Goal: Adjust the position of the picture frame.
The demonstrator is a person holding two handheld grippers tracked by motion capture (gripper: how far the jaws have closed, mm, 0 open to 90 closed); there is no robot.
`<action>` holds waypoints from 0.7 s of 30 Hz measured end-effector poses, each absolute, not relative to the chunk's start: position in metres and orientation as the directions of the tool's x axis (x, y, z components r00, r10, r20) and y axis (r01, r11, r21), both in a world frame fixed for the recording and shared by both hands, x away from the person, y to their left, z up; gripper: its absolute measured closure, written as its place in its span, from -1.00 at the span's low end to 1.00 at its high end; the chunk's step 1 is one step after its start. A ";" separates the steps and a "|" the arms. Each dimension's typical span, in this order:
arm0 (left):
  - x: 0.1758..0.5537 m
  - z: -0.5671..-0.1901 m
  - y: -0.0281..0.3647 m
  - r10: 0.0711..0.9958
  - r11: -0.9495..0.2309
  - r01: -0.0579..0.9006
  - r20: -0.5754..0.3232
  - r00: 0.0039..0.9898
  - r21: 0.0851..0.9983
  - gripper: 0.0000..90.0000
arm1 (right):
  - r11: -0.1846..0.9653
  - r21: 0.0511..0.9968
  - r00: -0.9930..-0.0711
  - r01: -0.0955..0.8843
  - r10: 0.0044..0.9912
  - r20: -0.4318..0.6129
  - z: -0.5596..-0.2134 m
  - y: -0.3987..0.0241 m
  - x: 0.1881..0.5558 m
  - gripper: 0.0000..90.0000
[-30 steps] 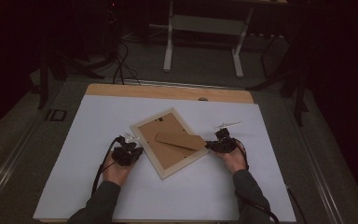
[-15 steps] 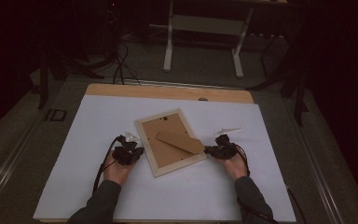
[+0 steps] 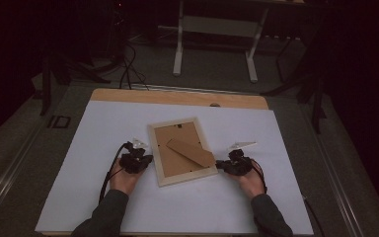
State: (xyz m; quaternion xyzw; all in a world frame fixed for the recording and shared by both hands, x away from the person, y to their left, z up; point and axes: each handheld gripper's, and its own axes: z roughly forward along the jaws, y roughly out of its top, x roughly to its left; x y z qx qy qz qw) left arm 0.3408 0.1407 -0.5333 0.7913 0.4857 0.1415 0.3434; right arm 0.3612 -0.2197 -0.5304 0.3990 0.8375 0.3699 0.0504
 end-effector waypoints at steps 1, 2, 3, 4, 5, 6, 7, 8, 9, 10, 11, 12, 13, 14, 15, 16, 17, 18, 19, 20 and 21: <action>0.342 -0.533 0.141 0.866 -0.293 0.672 -0.110 0.489 0.680 1.00 | 0.411 0.659 -0.679 0.630 0.703 0.211 -0.530 -0.220 0.360 1.00; 0.343 -0.533 0.141 0.867 -0.289 0.672 -0.112 0.486 0.681 1.00 | 0.416 0.658 -0.681 0.627 0.703 0.205 -0.530 -0.219 0.359 1.00; 0.344 -0.533 0.140 0.867 -0.289 0.673 -0.112 0.485 0.680 1.00 | 0.420 0.657 -0.684 0.627 0.700 0.205 -0.530 -0.219 0.358 1.00; 0.345 -0.533 0.140 0.868 -0.289 0.674 -0.111 0.484 0.679 1.00 | 0.424 0.657 -0.687 0.623 0.699 0.199 -0.530 -0.219 0.357 1.00; 0.347 -0.533 0.140 0.869 -0.288 0.675 -0.111 0.482 0.680 1.00 | 0.427 0.655 -0.688 0.623 0.697 0.200 -0.529 -0.218 0.356 1.00; 0.348 -0.533 0.140 0.869 -0.289 0.674 -0.109 0.483 0.680 1.00 | 0.432 0.655 -0.691 0.620 0.695 0.195 -0.529 -0.219 0.355 1.00; 0.350 -0.533 0.140 0.869 -0.288 0.674 -0.109 0.482 0.680 1.00 | 0.433 0.654 -0.693 0.620 0.693 0.199 -0.529 -0.218 0.354 1.00; 0.350 -0.533 0.140 0.869 -0.288 0.674 -0.109 0.482 0.680 1.00 | 0.436 0.655 -0.696 0.617 0.690 0.196 -0.529 -0.218 0.353 1.00; 0.352 -0.533 0.139 0.871 -0.282 0.675 -0.113 0.479 0.682 1.00 | 0.436 0.655 -0.696 0.617 0.690 0.196 -0.529 -0.218 0.353 1.00; 0.355 -0.533 0.139 0.871 -0.287 0.675 -0.108 0.479 0.680 1.00 | 0.446 0.653 -0.704 0.612 0.684 0.193 -0.529 -0.218 0.351 1.00; 0.355 -0.533 0.139 0.871 -0.287 0.675 -0.108 0.479 0.680 1.00 | 0.449 0.653 -0.707 0.609 0.681 0.192 -0.529 -0.218 0.349 1.00; 0.359 -0.532 0.138 0.870 -0.292 0.675 -0.105 0.481 0.677 1.00 | 0.454 0.651 -0.710 0.608 0.678 0.190 -0.529 -0.217 0.348 1.00; 0.361 -0.532 0.139 0.867 -0.294 0.675 -0.108 0.486 0.677 1.00 | 0.462 0.652 -0.716 0.601 0.673 0.183 -0.529 -0.216 0.347 1.00; 0.363 -0.533 0.140 0.866 -0.284 0.681 -0.124 0.484 0.675 1.00 | 0.470 0.650 -0.721 0.597 0.670 0.178 -0.528 -0.216 0.345 1.00; 0.364 -0.532 0.141 0.866 -0.273 0.689 -0.140 0.480 0.671 1.00 | 0.480 0.650 -0.728 0.589 0.664 0.170 -0.528 -0.215 0.344 1.00; 0.364 -0.532 0.141 0.866 -0.273 0.689 -0.140 0.480 0.671 1.00 | 0.488 0.653 -0.735 0.579 0.659 0.159 -0.528 -0.214 0.342 1.00; 0.362 -0.532 0.142 0.862 -0.282 0.689 -0.139 0.487 0.668 1.00 | 0.497 0.651 -0.740 0.573 0.656 0.151 -0.528 -0.213 0.341 1.00; 0.361 -0.531 0.142 0.858 -0.293 0.688 -0.134 0.495 0.664 1.00 | 0.500 0.652 -0.743 0.570 0.653 0.147 -0.528 -0.213 0.340 1.00; 0.359 -0.531 0.143 0.853 -0.304 0.685 -0.130 0.505 0.662 1.00 | 0.506 0.651 -0.747 0.566 0.649 0.145 -0.528 -0.213 0.339 1.00; 0.357 -0.530 0.143 0.848 -0.315 0.681 -0.126 0.514 0.661 1.00 | 0.511 0.647 -0.750 0.565 0.645 0.146 -0.527 -0.212 0.338 1.00; 0.354 -0.529 0.144 0.843 -0.319 0.677 -0.129 0.523 0.664 1.00 | 0.515 0.648 -0.755 0.561 0.639 0.146 -0.527 -0.212 0.337 1.00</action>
